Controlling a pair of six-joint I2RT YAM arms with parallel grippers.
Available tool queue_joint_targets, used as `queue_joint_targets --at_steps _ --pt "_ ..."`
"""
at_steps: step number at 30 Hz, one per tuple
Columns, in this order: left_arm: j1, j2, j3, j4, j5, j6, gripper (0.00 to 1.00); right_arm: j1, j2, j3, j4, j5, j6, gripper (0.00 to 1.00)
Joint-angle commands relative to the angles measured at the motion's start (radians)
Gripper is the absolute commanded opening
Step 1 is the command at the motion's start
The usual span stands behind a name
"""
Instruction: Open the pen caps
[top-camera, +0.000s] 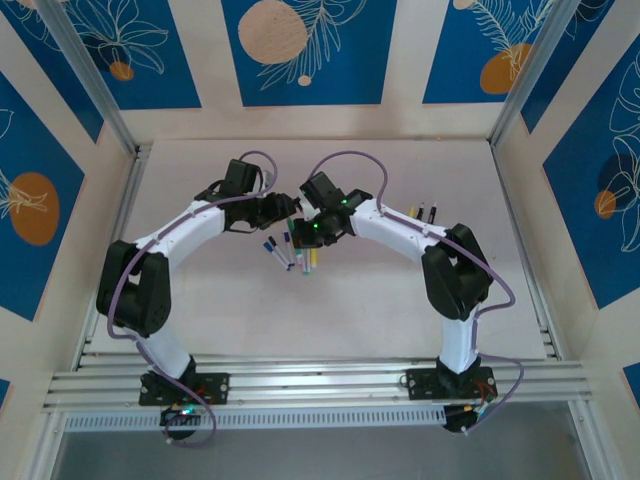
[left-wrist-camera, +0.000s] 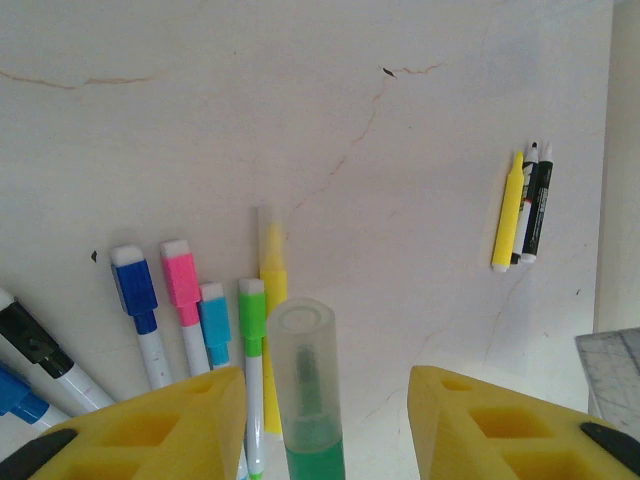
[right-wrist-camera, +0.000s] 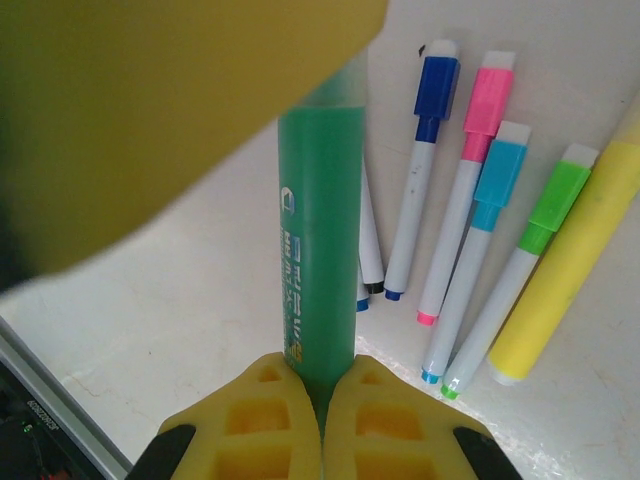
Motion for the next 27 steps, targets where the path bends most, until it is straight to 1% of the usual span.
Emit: queue_joint_targets --at_steps 1,6,11,12,13,14,17,18,20,22,25,27 --pt "-0.012 0.003 0.010 0.029 0.027 -0.013 0.44 0.012 -0.056 -0.002 0.006 -0.030 -0.016 0.00" --pt "-0.012 0.010 0.012 0.029 0.029 -0.011 0.35 0.016 -0.080 -0.017 0.020 -0.031 -0.011 0.00" --pt "-0.011 0.020 0.013 0.037 0.043 -0.012 0.17 0.016 -0.088 -0.016 0.021 -0.032 -0.012 0.00" --pt "-0.011 0.020 0.013 0.036 0.044 -0.012 0.13 0.016 -0.088 -0.019 0.022 -0.031 -0.012 0.00" --pt "-0.012 0.020 0.012 0.039 0.043 -0.015 0.03 0.016 -0.088 -0.018 0.024 -0.032 -0.010 0.00" --pt "-0.012 0.016 0.007 0.045 0.041 -0.018 0.00 0.016 -0.087 -0.020 0.026 -0.034 -0.010 0.00" --pt "-0.010 0.004 -0.023 0.098 0.058 -0.045 0.00 0.016 -0.080 -0.017 0.026 -0.038 -0.009 0.01" --pt "-0.010 0.003 -0.027 0.108 0.066 -0.052 0.00 0.015 -0.078 -0.016 0.025 -0.041 -0.008 0.05" --pt "-0.009 -0.001 -0.037 0.128 0.080 -0.069 0.00 0.016 -0.069 -0.013 0.023 -0.044 -0.009 0.22" --pt "-0.009 -0.007 -0.044 0.148 0.097 -0.085 0.00 0.016 -0.059 -0.009 0.022 -0.044 -0.009 0.30" --pt "-0.009 -0.009 -0.036 0.147 0.104 -0.086 0.00 0.016 -0.047 -0.005 0.018 -0.041 -0.009 0.33" --pt "-0.009 -0.010 -0.024 0.129 0.102 -0.076 0.00 0.015 -0.040 0.002 0.014 -0.037 -0.011 0.31"
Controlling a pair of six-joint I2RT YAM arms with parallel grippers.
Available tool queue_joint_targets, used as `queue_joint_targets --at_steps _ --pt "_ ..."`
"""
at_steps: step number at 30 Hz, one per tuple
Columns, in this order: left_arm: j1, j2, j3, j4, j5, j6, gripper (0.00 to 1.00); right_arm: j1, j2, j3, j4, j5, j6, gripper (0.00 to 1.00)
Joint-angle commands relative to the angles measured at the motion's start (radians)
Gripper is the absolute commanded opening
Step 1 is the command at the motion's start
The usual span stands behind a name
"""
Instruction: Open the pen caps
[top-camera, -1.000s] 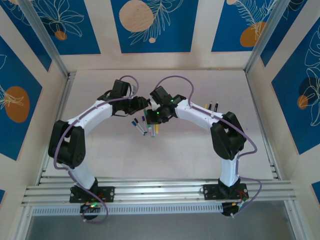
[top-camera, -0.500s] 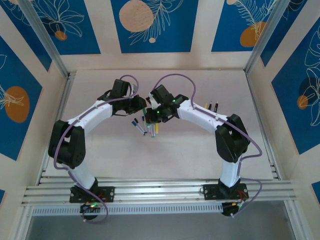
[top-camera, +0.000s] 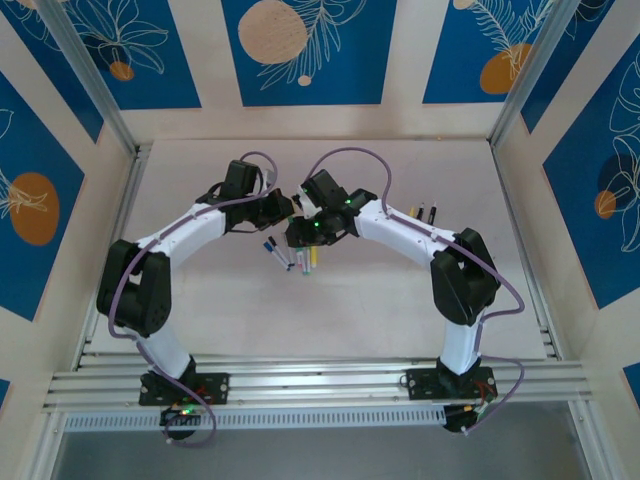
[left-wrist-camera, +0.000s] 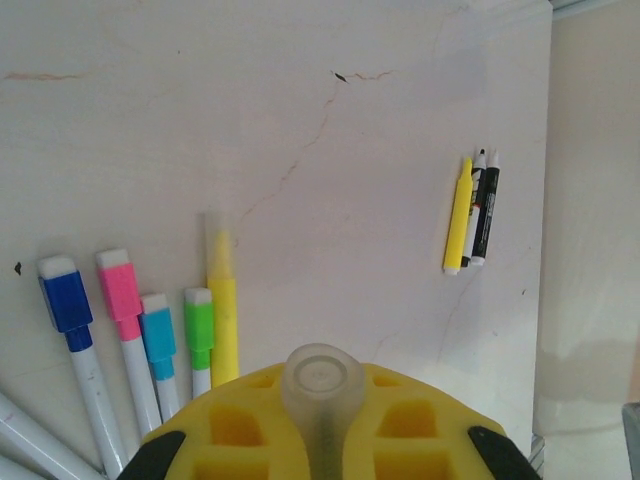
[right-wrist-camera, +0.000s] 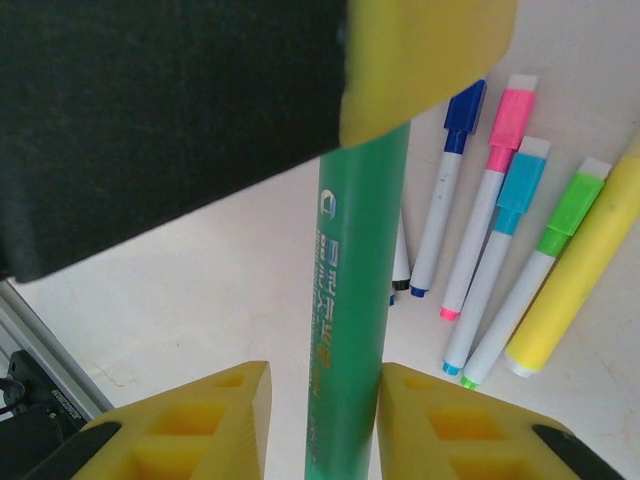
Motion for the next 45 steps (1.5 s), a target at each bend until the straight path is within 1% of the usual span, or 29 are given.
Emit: queue_joint_targets --at_steps 1,4,6,8,11,12,16,19,23,26,28,32,35,37,41,43,45 --pt "-0.008 -0.013 0.014 0.012 0.030 -0.002 0.00 0.006 0.013 0.016 0.004 -0.036 -0.008 0.31" --pt "-0.008 -0.011 0.016 0.013 0.034 -0.004 0.00 0.006 0.031 0.030 -0.003 -0.035 -0.007 0.30" --pt "-0.008 -0.007 0.021 0.007 0.034 -0.001 0.00 0.006 0.044 0.041 -0.010 -0.037 -0.007 0.24" --pt "-0.007 -0.007 0.019 0.009 0.037 -0.003 0.00 0.006 0.052 0.050 -0.014 -0.038 -0.009 0.22" --pt "-0.006 -0.006 0.023 -0.002 0.033 0.006 0.00 0.004 0.056 0.054 -0.015 -0.039 -0.006 0.05" --pt "-0.005 -0.007 0.026 -0.008 0.029 0.011 0.00 0.003 0.055 0.054 -0.015 -0.039 -0.005 0.00" --pt "0.012 0.001 0.041 -0.035 0.008 0.027 0.00 -0.001 0.049 0.048 -0.016 -0.048 0.002 0.00" --pt "0.042 0.017 0.085 -0.080 -0.038 0.043 0.00 0.005 0.040 0.032 -0.033 -0.073 0.004 0.00" --pt "0.101 0.072 0.189 -0.132 -0.105 0.071 0.00 0.045 -0.025 -0.056 -0.065 -0.091 -0.010 0.00" --pt "0.172 0.154 0.312 -0.157 -0.123 0.069 0.00 0.097 -0.122 -0.169 -0.112 -0.085 -0.003 0.00" --pt "0.209 0.216 0.413 -0.176 -0.128 0.065 0.00 0.137 -0.224 -0.276 -0.111 -0.080 0.038 0.00" --pt "0.223 0.303 0.566 -0.218 -0.133 0.071 0.00 0.171 -0.385 -0.406 -0.127 -0.027 0.127 0.00" --pt "0.224 0.326 0.607 -0.247 -0.141 0.085 0.00 0.144 -0.450 -0.421 -0.152 0.030 0.135 0.00" --pt "0.224 0.324 0.605 -0.270 -0.152 0.107 0.00 0.102 -0.464 -0.408 -0.151 0.065 0.118 0.00" --pt "0.224 0.299 0.588 -0.353 -0.190 0.190 0.00 -0.003 -0.440 -0.349 -0.144 0.162 0.067 0.00" --pt "0.223 0.281 0.578 -0.412 -0.232 0.250 0.00 -0.060 -0.410 -0.303 -0.146 0.233 0.046 0.00" --pt "0.223 0.260 0.556 -0.454 -0.279 0.297 0.00 -0.117 -0.377 -0.264 -0.141 0.277 0.024 0.00"
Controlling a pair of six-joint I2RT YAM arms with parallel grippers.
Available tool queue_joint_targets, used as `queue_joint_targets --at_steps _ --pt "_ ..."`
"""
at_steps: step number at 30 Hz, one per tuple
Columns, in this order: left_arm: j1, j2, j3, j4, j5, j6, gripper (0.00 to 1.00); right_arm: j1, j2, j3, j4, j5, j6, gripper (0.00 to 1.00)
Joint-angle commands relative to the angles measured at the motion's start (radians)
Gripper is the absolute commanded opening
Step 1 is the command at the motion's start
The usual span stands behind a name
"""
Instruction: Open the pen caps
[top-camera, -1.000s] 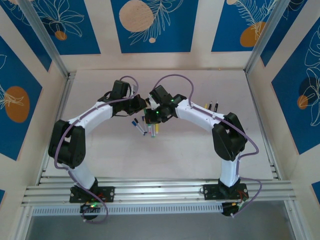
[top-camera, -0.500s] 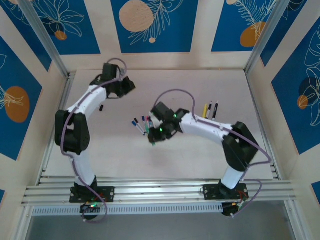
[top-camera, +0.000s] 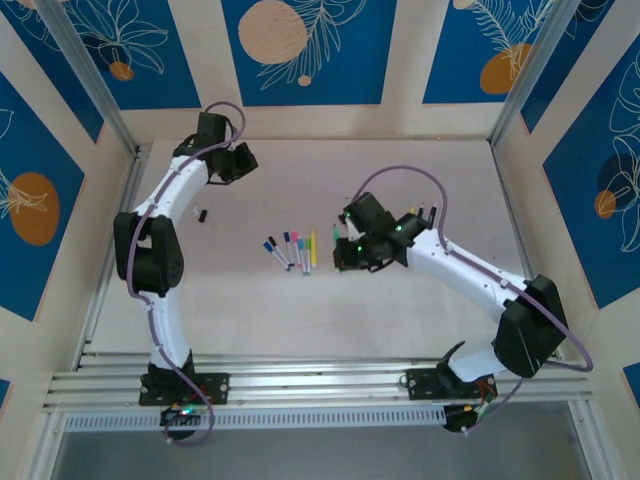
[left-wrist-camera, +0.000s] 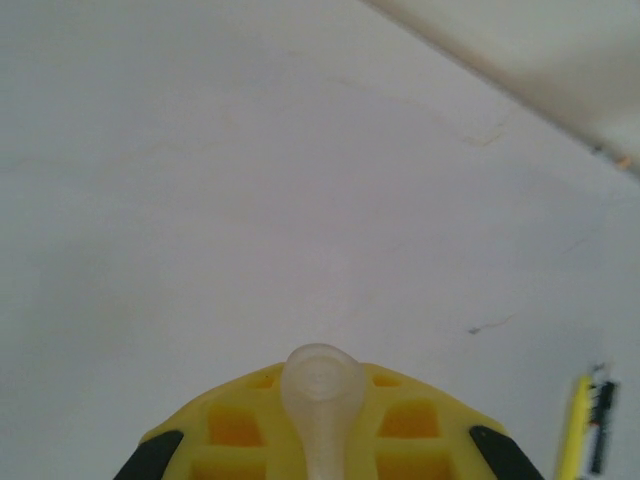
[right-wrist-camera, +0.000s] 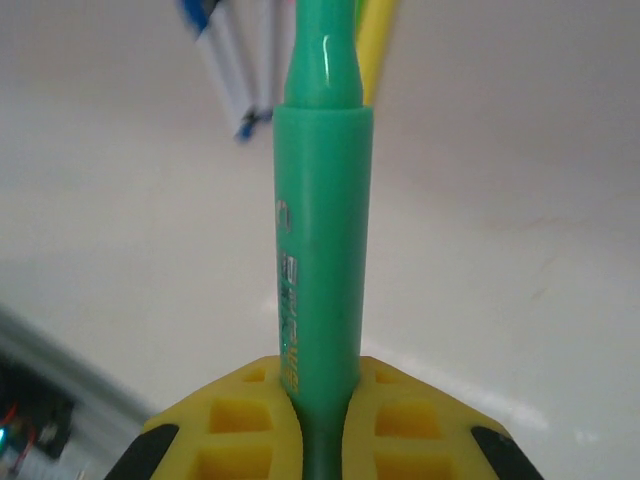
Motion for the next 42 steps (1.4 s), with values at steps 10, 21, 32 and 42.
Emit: queue_joint_targets --at_steps 10,21,32,42 --pt "0.014 -0.134 -0.192 -0.163 -0.226 0.226 0.00 -0.290 0.237 0.212 0.051 0.133 -0.163 0.00" --pt "0.033 -0.055 -0.207 -0.173 -0.298 0.255 0.00 -0.390 0.346 0.239 0.038 0.136 -0.163 0.00" --pt "0.034 0.057 -0.171 -0.204 -0.378 0.252 0.00 -0.431 0.378 0.213 0.069 0.113 -0.158 0.00" --pt "0.033 0.110 -0.138 -0.224 -0.447 0.256 0.00 -0.473 0.411 0.197 0.086 0.101 -0.156 0.00"
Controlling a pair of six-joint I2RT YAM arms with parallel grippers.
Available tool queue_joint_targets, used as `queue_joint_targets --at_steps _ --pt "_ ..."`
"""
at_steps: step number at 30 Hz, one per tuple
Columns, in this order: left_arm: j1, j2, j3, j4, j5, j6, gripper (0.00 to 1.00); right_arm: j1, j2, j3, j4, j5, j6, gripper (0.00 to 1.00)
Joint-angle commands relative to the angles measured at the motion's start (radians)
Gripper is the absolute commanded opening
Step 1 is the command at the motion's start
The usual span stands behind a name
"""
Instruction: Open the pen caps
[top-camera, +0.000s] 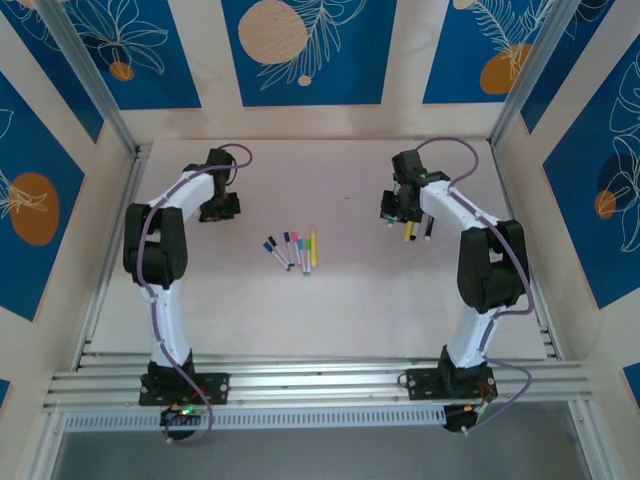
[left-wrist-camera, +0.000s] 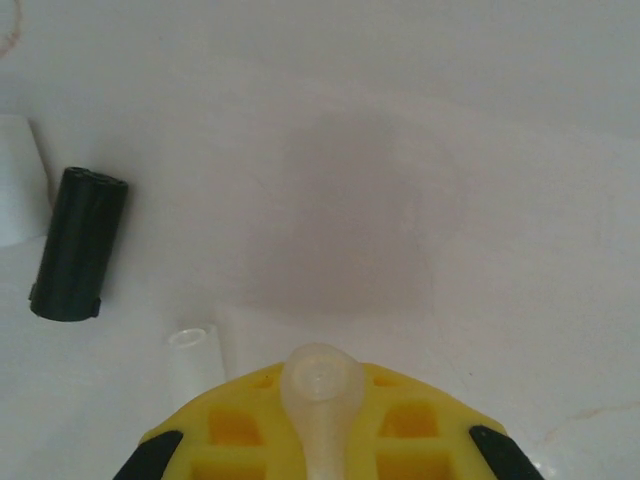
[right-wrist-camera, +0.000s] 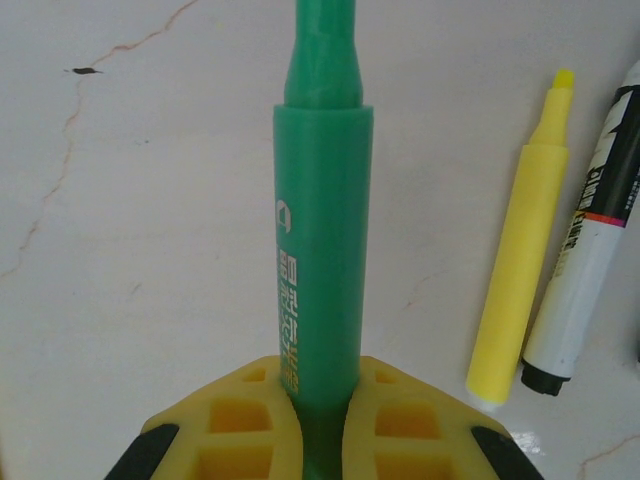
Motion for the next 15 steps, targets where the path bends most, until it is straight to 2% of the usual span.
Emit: queue_joint_targets --at_steps 1,15 --pt "0.011 0.020 0.025 -0.038 -0.050 0.026 0.00 -0.024 0.025 -0.013 0.017 -0.022 -0.006 0.00" --pt "0.011 0.061 0.033 -0.045 -0.051 0.008 0.00 -0.037 0.118 0.011 -0.006 0.012 -0.005 0.00"
